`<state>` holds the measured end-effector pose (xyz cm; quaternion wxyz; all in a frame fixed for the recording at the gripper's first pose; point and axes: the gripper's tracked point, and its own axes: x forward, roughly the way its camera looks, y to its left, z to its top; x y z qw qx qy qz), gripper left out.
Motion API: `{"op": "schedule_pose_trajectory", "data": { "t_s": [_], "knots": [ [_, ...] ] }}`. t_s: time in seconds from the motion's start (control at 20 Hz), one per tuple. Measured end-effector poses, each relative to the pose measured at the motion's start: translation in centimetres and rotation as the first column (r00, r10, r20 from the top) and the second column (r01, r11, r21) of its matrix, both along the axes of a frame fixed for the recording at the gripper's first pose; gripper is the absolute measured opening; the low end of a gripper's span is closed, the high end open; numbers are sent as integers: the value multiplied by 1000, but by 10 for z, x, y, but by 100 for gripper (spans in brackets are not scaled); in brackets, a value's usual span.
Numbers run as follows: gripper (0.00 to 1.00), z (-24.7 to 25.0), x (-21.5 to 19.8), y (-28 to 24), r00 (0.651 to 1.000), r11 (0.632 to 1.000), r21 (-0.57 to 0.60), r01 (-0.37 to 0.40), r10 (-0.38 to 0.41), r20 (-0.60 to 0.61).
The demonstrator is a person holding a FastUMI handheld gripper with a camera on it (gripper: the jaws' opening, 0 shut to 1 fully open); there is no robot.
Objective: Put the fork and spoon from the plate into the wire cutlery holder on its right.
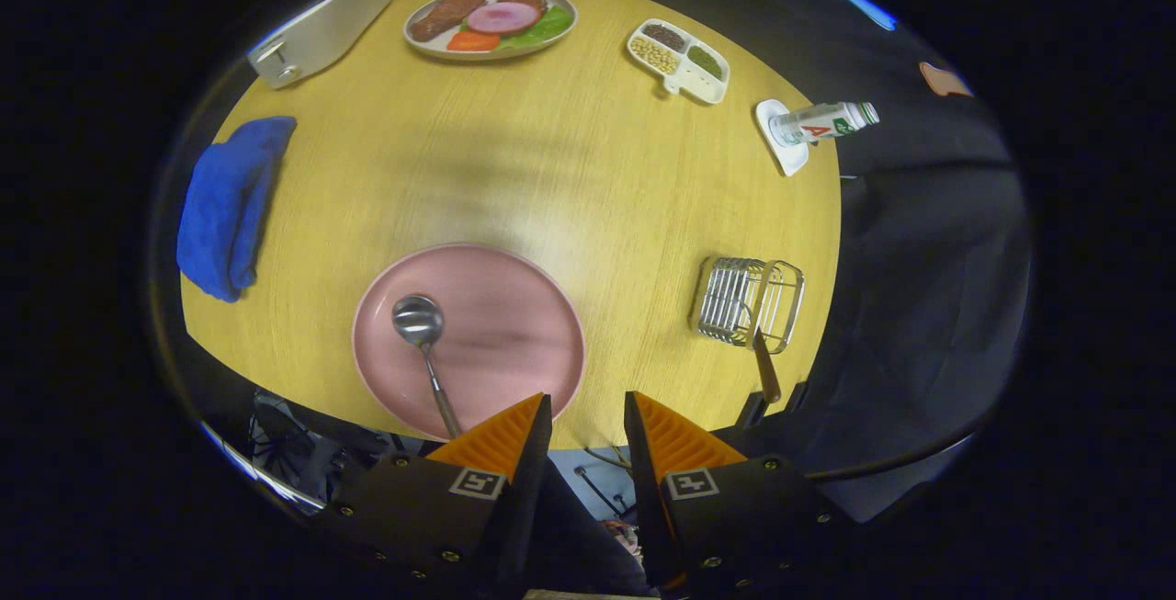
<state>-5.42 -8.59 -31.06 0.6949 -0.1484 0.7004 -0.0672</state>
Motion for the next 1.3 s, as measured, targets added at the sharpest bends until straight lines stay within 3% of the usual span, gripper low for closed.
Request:
{"op": "schedule_pose_trajectory", "data": {
  "t_s": [0.45, 1.3],
  "knots": [
    [49, -59, -35, 58, 994, 992, 94, -89, 94, -48],
    [49, -112, -48, 74, 994, 979, 178, -99, 106, -34]
  ]
}}
